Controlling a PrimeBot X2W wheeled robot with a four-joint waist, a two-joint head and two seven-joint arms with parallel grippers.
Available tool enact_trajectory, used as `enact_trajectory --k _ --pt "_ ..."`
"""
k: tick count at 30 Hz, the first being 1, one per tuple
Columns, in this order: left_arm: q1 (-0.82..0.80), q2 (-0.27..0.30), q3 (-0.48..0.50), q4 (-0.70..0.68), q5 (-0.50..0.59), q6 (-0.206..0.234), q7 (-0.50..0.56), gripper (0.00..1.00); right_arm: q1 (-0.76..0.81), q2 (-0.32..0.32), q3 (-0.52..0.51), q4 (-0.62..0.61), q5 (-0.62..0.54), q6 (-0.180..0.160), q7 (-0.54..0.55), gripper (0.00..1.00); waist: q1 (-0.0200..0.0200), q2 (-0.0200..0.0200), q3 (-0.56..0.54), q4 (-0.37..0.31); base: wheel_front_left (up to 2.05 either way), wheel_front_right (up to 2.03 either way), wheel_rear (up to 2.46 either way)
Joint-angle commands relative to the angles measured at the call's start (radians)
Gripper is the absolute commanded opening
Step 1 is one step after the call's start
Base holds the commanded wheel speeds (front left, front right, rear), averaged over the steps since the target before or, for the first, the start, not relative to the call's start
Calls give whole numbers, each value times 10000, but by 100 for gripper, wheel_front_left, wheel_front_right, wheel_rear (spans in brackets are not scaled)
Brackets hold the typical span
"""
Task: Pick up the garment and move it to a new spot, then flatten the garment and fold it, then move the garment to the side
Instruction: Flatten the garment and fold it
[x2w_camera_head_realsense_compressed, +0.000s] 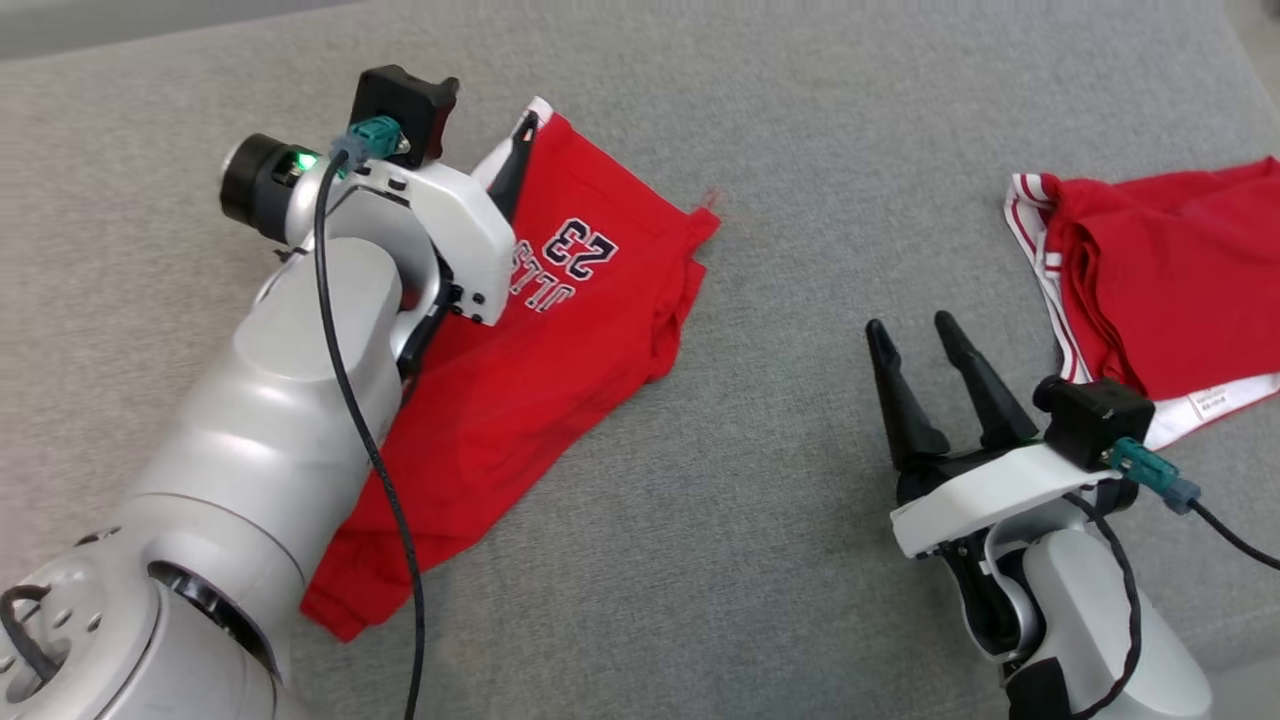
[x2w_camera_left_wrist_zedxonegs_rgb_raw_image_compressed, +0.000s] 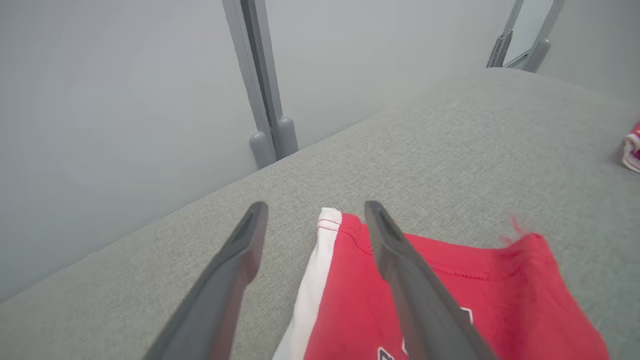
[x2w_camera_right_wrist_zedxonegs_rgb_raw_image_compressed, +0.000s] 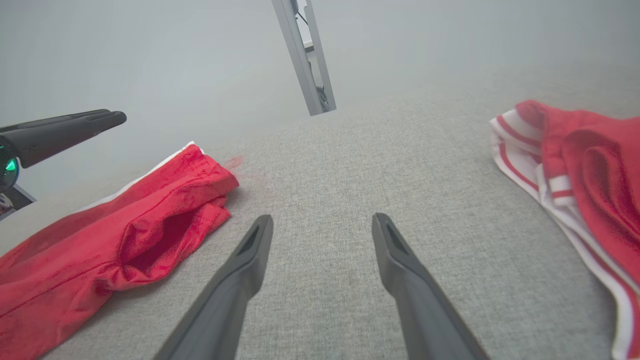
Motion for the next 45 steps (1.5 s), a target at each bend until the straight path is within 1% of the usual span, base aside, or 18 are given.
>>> enact_trajectory --k 1,2,3,4,6,8,10,14,16,17,20,22,26,30,32,37,40,45 --pt "238 16 275 -332 -156 110 -119 100 50 -77 -240 -105 -176 0 -54 100 -1 -1 -546 505 0 0 0" --pt "212 47 546 -729 -159 209 -128 100 76 -123 -352 -163 -237 0 -54 100 -1 -1 -678 652 0 0 0" --pt "212 47 546 -729 -159 209 -128 100 76 -123 -352 -163 -237 0 -54 100 -1 -1 -678 652 0 0 0" --pt "275 120 853 -1180 -105 322 -128 100 111 -202 -495 -227 -278 0 -54 100 -1 -1 -825 838 0 0 0" --pt "722 482 1609 -2205 181 594 -127 100 180 -346 -719 -374 -373 0 -54 100 -1 -1 -1116 1191 0 0 0" --pt "1323 818 2445 -3326 601 837 -126 100 253 -488 -809 -530 -502 0 -54 100 -1 -1 -1421 1523 0 0 0" --pt "2047 1107 3298 -4405 1095 990 -128 100 388 -646 -946 -689 -575 0 -54 100 -1 -1 -1755 1852 0 0 0" --pt "3833 1551 4985 -6276 2120 1103 -130 100 678 -838 -1170 -921 -701 0 -54 100 -1 -1 -2339 2430 0 0 0" --pt "4774 1639 5665 -7008 2590 1026 -129 100 849 -883 -1246 -936 -687 0 -54 100 -1 -1 -2603 2655 0 0 0" --pt "5628 1679 6268 -7655 3026 916 -129 100 986 -890 -1264 -900 -643 0 -54 100 -1 -1 -2814 2837 0 0 0" --pt "6929 1612 7119 -8438 3609 776 -130 100 1183 -870 -1274 -835 -581 0 -54 100 -1 -1 -3045 3068 0 0 0" --pt "7668 1430 7659 -8918 3869 592 -131 100 1272 -848 -1293 -750 -502 0 -54 100 -1 -1 -3130 3198 0 0 0" --pt "9055 900 8682 -9890 4478 38 -130 100 1427 -851 -1265 -264 -318 0 -54 100 -1 -1 -3215 3452 0 0 0" --pt "9979 349 9279 -10086 4889 -326 -132 100 1385 -769 -1387 174 62 0 -54 100 -1 -1 -3215 3709 0 0 0" --pt "10235 161 9356 -10005 5058 -453 -131 100 1350 -810 -1490 358 140 0 -54 100 -1 -1 -3181 3850 0 0 0" --pt "10190 -13 9291 -9838 5283 -593 -131 100 1101 -765 -1546 1130 588 0 -22 100 -1 -1 -3046 4091 0 0 0" --pt "10016 -55 9284 -9792 5290 -614 -133 100 704 -649 -1738 1813 1349 0 498 100 -1 -1 -2944 4213 0 0 0" --pt "9997 -81 9229 -9738 5111 -636 -131 100 -21 -381 -2165 2960 2756 0 1830 100 -1 -1 -2805 4420 0 0 0"
